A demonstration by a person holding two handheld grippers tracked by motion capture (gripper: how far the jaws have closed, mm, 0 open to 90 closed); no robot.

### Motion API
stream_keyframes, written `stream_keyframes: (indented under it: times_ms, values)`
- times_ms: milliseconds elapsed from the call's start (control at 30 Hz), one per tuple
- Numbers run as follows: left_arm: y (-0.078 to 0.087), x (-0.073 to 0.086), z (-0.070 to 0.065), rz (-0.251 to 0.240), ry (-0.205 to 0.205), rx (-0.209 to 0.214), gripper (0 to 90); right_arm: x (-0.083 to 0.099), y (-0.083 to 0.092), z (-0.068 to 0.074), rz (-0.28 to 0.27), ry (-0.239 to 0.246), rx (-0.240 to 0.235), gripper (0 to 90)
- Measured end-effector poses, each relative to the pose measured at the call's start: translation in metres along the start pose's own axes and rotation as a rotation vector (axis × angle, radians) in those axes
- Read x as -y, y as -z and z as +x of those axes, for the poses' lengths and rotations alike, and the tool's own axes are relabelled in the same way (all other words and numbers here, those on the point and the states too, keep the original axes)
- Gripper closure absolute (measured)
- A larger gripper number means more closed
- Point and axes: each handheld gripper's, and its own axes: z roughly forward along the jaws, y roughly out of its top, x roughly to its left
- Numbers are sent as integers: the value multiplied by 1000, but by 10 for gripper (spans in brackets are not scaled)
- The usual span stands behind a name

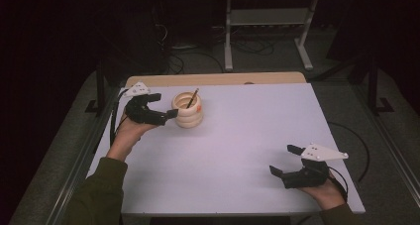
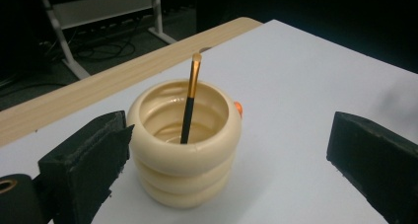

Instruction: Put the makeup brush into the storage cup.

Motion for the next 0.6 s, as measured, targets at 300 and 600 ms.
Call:
stream_keyframes:
  times_ms: [300,600]
  values:
    - [12,10,-8,0,-1,7,22,-2,-2,1,-3,2,-8,40]
    - [23,25,-18,-12,5,15,22,-3,-2,2,-6,5,-8,40]
